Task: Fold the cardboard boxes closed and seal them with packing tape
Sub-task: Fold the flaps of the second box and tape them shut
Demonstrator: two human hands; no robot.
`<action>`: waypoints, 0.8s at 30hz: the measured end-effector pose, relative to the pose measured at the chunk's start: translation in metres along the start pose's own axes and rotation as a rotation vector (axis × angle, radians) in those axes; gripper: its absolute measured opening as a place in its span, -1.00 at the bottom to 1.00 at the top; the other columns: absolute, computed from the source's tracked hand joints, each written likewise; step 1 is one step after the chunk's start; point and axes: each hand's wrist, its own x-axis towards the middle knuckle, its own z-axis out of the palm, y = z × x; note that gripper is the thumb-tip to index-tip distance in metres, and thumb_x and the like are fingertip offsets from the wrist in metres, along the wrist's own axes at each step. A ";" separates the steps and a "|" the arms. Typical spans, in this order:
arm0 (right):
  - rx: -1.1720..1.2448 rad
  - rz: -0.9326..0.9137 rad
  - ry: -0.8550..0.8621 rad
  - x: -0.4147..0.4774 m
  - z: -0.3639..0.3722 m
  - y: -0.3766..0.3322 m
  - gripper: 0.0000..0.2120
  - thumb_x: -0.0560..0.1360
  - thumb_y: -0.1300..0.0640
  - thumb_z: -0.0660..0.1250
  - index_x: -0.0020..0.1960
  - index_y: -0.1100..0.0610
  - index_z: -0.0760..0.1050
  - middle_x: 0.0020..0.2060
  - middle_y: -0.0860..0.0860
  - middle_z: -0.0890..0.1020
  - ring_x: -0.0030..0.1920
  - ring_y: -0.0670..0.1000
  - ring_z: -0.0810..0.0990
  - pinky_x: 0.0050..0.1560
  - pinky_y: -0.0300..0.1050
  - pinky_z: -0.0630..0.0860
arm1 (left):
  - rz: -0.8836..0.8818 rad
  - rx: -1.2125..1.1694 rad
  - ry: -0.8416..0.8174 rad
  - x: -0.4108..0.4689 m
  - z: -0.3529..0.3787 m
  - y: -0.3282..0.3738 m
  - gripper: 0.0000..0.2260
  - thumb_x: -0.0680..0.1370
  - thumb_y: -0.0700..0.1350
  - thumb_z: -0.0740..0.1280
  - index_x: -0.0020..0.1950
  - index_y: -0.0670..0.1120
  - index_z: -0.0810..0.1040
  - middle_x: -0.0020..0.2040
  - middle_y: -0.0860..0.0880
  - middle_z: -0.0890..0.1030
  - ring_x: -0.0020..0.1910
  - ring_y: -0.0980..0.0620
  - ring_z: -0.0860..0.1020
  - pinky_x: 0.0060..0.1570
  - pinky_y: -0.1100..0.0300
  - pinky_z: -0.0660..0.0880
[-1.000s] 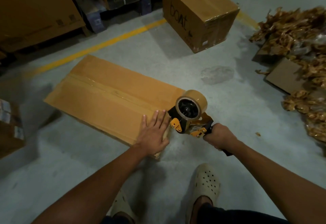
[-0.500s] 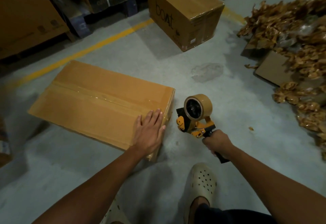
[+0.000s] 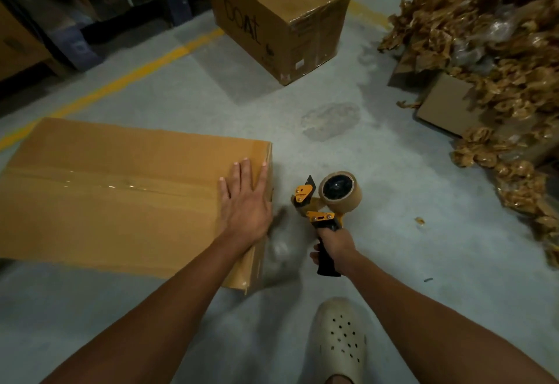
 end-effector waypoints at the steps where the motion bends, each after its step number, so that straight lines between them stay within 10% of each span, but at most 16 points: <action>1: 0.026 -0.007 0.014 0.007 -0.001 0.000 -0.81 0.51 0.10 0.38 -0.07 0.24 0.48 -0.30 0.22 0.53 -0.40 0.17 0.56 -0.38 -0.05 0.54 | -0.004 0.001 -0.004 0.000 0.003 -0.001 -0.34 0.63 0.01 0.08 0.62 0.04 -0.24 0.62 -0.14 -0.23 0.59 -0.16 -0.23 0.53 -0.21 -0.16; 7: -0.018 -0.079 0.097 0.052 -0.008 0.016 -0.92 0.49 0.15 0.36 -0.14 0.14 0.50 -0.25 0.21 0.58 -0.33 0.17 0.56 -0.24 0.06 0.59 | -0.055 0.006 -0.003 0.000 0.005 0.005 -0.32 0.63 0.00 0.09 0.61 0.03 -0.29 0.62 -0.11 -0.24 0.59 -0.19 -0.23 0.53 -0.23 -0.14; 15: -0.386 0.041 0.400 0.041 0.008 -0.002 -0.54 0.47 -0.04 0.35 0.27 0.20 0.47 0.21 0.22 0.54 0.22 0.26 0.50 0.19 0.07 0.47 | -0.402 -0.104 -0.020 0.001 0.001 0.024 -0.29 0.64 0.20 0.05 0.62 -0.12 -0.21 0.61 -0.21 -0.22 0.58 -0.26 -0.22 0.43 -0.44 -0.15; 19: -0.215 -0.393 0.442 -0.012 0.062 -0.037 -0.73 0.52 0.21 0.28 0.18 0.30 0.51 0.14 0.27 0.57 0.18 0.28 0.52 0.15 0.05 0.43 | -0.371 -0.207 -0.028 -0.005 -0.002 0.017 -0.33 0.64 0.22 -0.16 0.62 -0.15 -0.12 0.62 -0.18 -0.17 0.59 -0.20 -0.22 0.50 -0.29 -0.21; 24: -0.266 -0.927 0.245 -0.083 0.135 -0.043 -0.62 0.63 0.24 0.13 0.43 0.13 0.41 0.47 0.00 0.36 0.44 -0.08 0.31 0.37 -0.27 0.23 | 0.191 -0.118 -0.104 -0.031 -0.002 -0.042 -0.31 0.56 0.18 -0.18 0.62 -0.10 -0.21 0.61 -0.06 -0.26 0.57 -0.11 -0.32 0.56 -0.09 -0.17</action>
